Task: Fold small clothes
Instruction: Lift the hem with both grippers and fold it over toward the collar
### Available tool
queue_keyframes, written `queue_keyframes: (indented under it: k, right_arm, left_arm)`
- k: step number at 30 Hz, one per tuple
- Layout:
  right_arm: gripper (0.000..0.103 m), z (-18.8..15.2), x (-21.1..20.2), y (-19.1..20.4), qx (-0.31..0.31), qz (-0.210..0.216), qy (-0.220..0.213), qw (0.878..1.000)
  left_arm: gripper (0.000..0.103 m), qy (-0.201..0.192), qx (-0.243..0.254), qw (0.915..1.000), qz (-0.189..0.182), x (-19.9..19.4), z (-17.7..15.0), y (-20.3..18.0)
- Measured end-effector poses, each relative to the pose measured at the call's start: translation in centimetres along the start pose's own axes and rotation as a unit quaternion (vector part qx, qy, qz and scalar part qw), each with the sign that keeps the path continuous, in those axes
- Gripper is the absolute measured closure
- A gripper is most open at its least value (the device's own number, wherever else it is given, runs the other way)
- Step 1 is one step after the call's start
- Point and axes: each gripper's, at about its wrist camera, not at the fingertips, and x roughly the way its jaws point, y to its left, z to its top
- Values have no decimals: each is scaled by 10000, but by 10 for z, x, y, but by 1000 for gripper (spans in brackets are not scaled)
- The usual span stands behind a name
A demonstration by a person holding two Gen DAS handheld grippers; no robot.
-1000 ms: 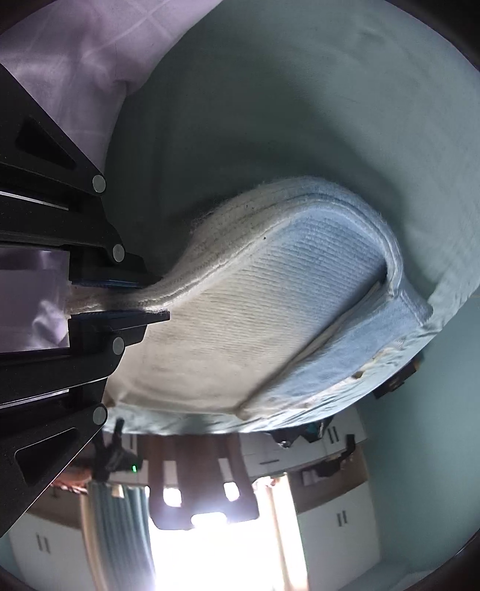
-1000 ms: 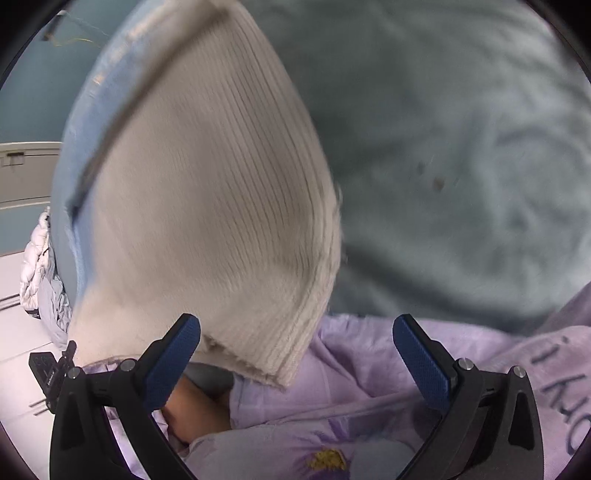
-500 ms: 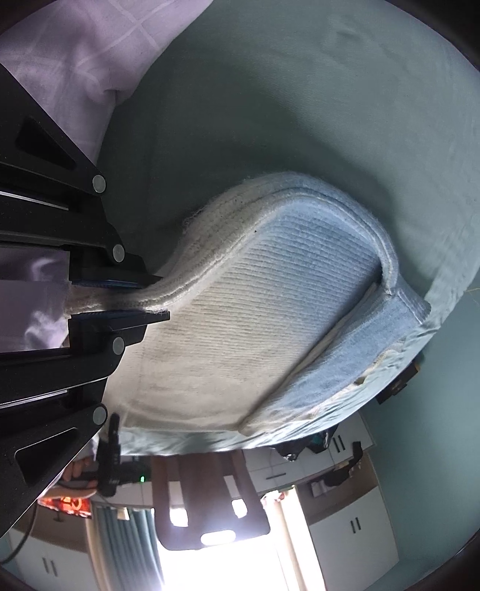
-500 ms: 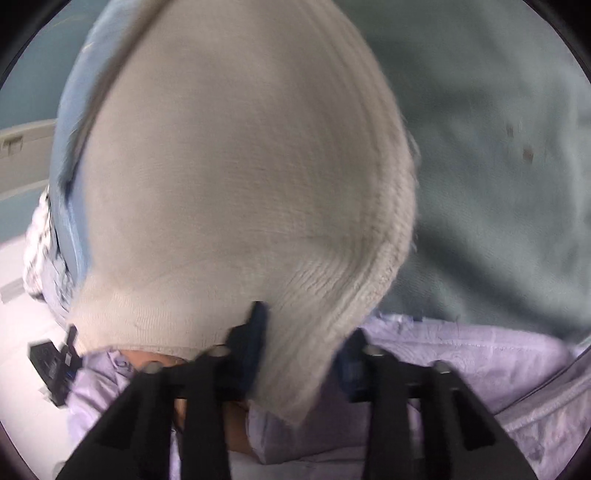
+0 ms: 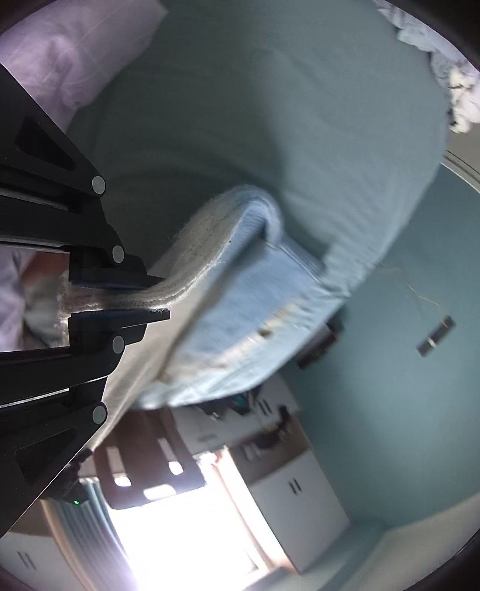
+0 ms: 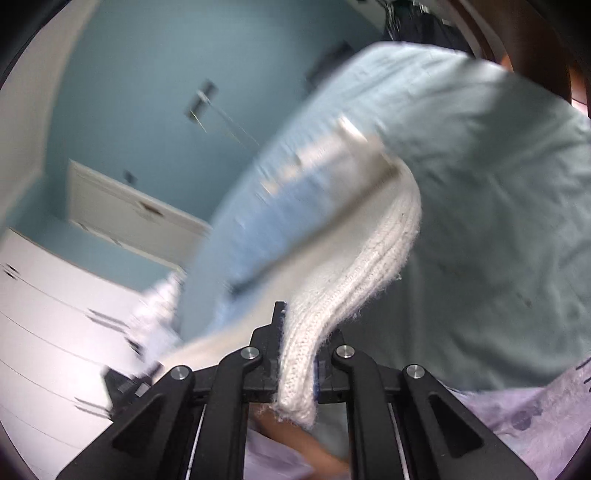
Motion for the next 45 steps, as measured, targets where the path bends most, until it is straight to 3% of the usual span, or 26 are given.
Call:
queue_keyframes:
  k: [2, 6, 12, 19, 25, 28, 33, 39, 45]
  right_arm:
    - [98, 2, -8, 13, 212, 241, -324, 9990]
    - [98, -1, -29, 28, 235, 266, -726, 9967]
    - [99, 0, -67, 58, -94, 544, -1006, 9934]
    - [99, -30, -111, 73, -695, 617, -971, 9909]
    - [99, -49, -126, 62, -508, 839, -798, 9920]
    - [99, -42, -114, 62, -370, 853, -621, 9937]
    - [99, -15, -80, 54, -199, 461, -446, 9977]
    - [99, 32, -36, 30, 282, 231, -76, 9993]
    - [99, 94, 13, 29, 133, 9, 161, 9998]
  left_arm:
    - [96, -205, 138, 9996, -111, -13, 7, -17]
    - [96, -406, 236, 9985, -268, -38, 13, -41]
    - [96, -540, 573, 9968, -109, -85, 13, -65]
    - [96, -338, 888, 9953, -193, -136, -15, -77]
    - [96, -296, 778, 9957, -411, -155, -39, -72]
    - [96, -295, 368, 9977, -489, -153, -38, -60]
    - [96, -157, -185, 9992, -316, -113, -13, -36]
    - [96, -83, -362, 9990, -233, -53, 23, -35]
    - [96, -270, -521, 9980, -219, 11, 78, -47]
